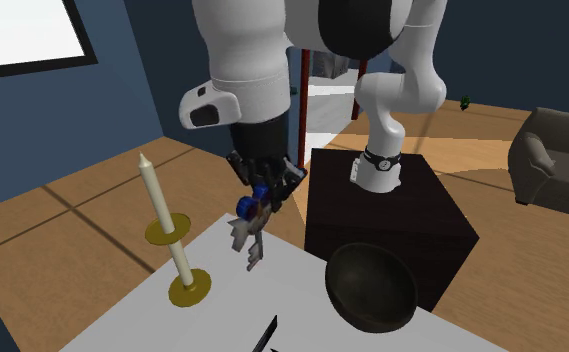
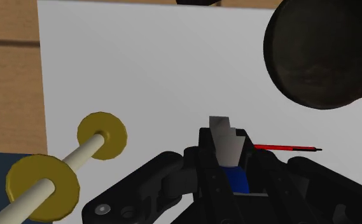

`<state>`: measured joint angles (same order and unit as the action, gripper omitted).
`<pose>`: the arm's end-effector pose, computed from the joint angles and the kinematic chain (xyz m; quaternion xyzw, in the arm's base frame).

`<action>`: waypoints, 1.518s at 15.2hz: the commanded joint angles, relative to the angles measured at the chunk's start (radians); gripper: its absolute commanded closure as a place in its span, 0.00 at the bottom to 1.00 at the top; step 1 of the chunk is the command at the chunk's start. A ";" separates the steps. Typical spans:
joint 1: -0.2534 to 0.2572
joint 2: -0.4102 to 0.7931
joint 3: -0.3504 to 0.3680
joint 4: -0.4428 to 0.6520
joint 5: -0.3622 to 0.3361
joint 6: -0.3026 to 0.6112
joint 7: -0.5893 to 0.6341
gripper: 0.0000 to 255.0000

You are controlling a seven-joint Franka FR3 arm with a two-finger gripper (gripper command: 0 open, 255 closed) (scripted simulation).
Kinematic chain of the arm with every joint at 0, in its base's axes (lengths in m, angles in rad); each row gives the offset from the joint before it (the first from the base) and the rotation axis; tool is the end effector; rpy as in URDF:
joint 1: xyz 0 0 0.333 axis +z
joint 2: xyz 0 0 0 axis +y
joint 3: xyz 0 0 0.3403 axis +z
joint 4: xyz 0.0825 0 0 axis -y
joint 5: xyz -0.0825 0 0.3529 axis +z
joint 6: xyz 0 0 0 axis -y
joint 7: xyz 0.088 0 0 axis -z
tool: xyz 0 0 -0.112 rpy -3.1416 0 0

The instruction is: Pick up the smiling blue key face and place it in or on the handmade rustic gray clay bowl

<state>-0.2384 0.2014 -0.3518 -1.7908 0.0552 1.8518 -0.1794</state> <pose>0.4870 -0.3053 0.4640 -0.9752 0.2116 0.0623 0.0159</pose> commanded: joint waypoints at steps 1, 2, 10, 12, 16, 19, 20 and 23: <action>0.032 -0.063 0.013 -0.076 -0.019 0.017 0.049 1.00; 0.045 -0.092 0.021 -0.108 -0.027 0.022 0.072 1.00; 0.135 -0.298 0.104 -0.318 -0.065 0.035 0.262 1.00; 0.154 -0.342 0.130 -0.359 -0.066 0.034 0.310 1.00; 0.193 -0.419 0.186 -0.426 -0.058 0.027 0.404 1.00; 0.193 -0.407 0.185 -0.456 -0.057 0.068 0.402 1.00; 0.193 -0.402 0.185 -0.465 -0.056 0.081 0.401 1.00; 0.193 -0.388 0.184 -0.492 -0.054 0.123 0.398 1.00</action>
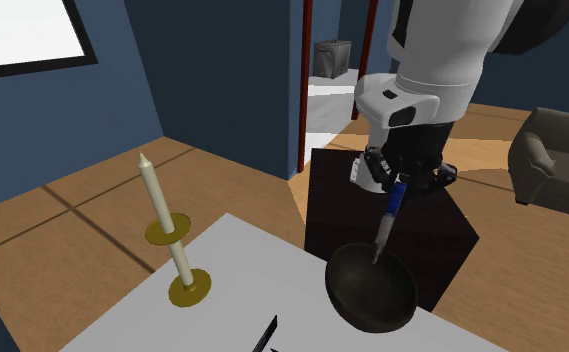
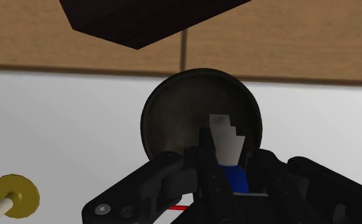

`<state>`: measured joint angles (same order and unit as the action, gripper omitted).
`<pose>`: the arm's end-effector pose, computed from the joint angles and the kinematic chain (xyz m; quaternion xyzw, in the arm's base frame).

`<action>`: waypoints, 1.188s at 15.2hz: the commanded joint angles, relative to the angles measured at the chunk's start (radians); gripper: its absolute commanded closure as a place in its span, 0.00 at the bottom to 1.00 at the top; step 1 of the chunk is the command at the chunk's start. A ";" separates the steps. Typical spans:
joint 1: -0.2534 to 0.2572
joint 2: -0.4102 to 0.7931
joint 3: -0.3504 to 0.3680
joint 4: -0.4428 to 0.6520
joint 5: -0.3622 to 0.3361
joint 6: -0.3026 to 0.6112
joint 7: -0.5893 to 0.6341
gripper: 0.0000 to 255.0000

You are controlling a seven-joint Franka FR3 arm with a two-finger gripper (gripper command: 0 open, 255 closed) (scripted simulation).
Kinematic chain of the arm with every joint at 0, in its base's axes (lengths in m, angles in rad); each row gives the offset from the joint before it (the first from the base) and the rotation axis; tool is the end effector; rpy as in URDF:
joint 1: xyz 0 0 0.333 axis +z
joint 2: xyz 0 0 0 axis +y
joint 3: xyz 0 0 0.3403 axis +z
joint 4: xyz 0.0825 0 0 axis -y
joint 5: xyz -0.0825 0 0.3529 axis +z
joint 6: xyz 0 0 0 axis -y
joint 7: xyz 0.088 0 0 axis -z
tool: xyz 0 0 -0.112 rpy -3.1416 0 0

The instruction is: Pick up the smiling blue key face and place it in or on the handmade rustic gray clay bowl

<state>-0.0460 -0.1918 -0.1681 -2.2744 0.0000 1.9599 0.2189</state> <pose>0.4276 -0.0957 0.4587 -0.9752 0.2119 0.0627 0.0157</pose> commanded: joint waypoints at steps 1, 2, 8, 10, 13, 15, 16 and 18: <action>0.000 0.011 0.000 -0.017 0.002 0.028 -0.001 1.00; 0.000 0.017 -0.001 -0.025 0.003 0.042 -0.002 1.00; 0.001 0.055 -0.004 -0.071 0.009 0.126 -0.010 1.00; 0.001 0.070 -0.004 -0.084 0.012 0.154 -0.012 1.00; 0.002 0.094 -0.006 -0.102 0.017 0.195 -0.017 1.00; 0.002 0.094 -0.006 -0.102 0.017 0.195 -0.017 1.00; 0.002 0.094 -0.006 -0.102 0.017 0.195 -0.017 1.00; 0.002 0.094 -0.006 -0.102 0.017 0.195 -0.017 1.00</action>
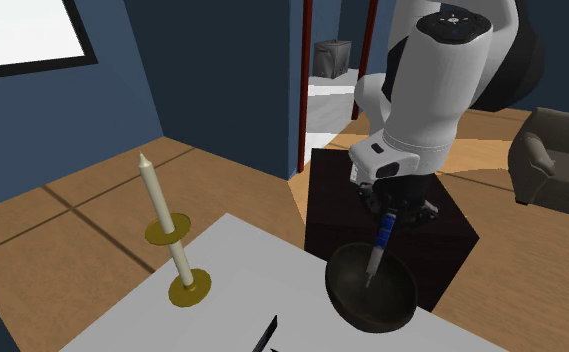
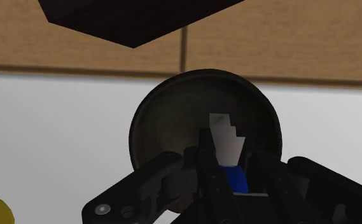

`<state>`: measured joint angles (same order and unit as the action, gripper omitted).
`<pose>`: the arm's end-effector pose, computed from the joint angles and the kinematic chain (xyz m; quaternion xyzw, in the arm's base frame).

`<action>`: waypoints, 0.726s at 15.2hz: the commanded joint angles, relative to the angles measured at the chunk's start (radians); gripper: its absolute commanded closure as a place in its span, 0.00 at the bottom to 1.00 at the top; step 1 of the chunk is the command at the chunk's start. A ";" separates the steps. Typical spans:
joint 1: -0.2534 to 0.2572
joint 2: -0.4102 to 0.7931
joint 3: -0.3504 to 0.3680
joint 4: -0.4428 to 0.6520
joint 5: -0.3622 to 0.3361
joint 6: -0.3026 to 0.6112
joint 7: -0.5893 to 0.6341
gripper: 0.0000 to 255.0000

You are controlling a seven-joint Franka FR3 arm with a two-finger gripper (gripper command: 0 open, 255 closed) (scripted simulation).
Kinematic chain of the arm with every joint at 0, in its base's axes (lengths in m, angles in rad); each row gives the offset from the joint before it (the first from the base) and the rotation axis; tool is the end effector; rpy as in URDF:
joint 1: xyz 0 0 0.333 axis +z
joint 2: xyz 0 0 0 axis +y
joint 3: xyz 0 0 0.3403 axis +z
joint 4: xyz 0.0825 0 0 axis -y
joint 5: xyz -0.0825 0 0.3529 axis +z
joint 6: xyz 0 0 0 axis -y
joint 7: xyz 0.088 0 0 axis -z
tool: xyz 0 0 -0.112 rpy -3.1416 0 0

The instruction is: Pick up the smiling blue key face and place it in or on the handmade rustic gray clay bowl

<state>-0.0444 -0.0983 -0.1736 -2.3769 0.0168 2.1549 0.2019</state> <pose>0.4336 -0.0959 0.3903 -0.9751 0.2120 0.0625 0.0156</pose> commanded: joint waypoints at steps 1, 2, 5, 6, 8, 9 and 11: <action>0.000 0.000 0.000 0.000 0.000 0.000 0.000 1.00; 0.000 0.000 0.000 0.000 0.000 0.000 0.000 1.00; 0.000 0.000 0.000 0.000 0.000 0.000 0.000 0.00; 0.000 0.000 0.000 0.000 0.000 0.000 0.000 0.00; 0.000 0.000 0.000 0.000 0.000 0.000 0.000 0.00; 0.000 0.000 0.000 0.000 0.000 0.000 0.000 0.00; -0.001 -0.028 0.000 0.043 -0.006 -0.070 0.005 0.00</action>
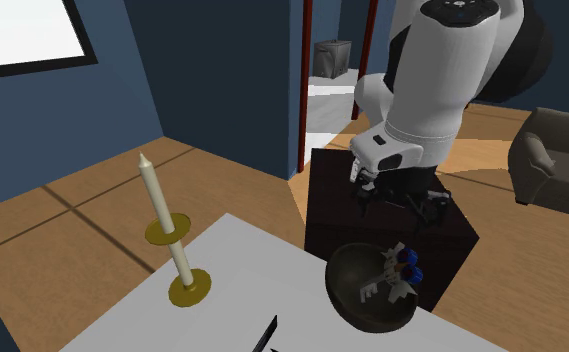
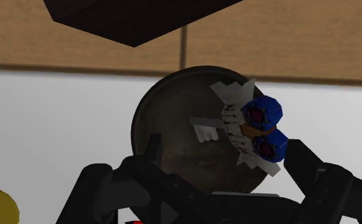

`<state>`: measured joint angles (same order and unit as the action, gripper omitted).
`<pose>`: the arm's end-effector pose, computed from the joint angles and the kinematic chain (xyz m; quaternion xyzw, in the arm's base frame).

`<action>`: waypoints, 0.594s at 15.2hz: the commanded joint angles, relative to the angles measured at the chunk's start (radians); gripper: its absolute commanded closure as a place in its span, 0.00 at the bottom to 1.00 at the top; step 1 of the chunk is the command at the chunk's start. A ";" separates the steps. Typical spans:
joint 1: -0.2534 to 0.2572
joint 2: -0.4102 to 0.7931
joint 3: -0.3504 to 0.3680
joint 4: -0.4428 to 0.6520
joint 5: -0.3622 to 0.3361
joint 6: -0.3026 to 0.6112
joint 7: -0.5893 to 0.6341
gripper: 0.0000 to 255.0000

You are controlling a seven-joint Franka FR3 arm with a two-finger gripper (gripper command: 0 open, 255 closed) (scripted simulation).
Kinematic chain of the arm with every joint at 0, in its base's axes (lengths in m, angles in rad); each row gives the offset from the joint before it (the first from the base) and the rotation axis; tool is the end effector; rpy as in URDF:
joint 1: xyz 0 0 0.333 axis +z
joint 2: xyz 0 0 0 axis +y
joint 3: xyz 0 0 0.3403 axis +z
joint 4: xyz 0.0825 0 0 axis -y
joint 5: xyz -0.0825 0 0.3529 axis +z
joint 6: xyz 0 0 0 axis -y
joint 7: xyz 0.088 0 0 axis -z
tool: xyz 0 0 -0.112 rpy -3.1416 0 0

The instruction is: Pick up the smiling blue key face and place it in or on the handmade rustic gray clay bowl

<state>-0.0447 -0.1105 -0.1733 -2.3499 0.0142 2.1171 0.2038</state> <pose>0.4357 -0.0967 0.4037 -0.9752 0.2118 0.0619 0.0157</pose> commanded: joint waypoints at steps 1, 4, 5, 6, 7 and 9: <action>-0.001 -0.028 0.000 0.039 -0.006 -0.068 0.004 0.00; -0.001 -0.037 0.001 0.058 -0.008 -0.095 0.006 0.00; -0.001 -0.037 0.001 0.058 -0.008 -0.095 0.006 0.00; -0.001 -0.037 0.001 0.058 -0.008 -0.095 0.006 0.00; -0.001 -0.037 0.001 0.058 -0.008 -0.095 0.006 0.00; -0.001 -0.037 0.001 0.058 -0.008 -0.095 0.006 0.00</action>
<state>-0.0461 -0.1472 -0.1725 -2.2923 0.0066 2.0224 0.2096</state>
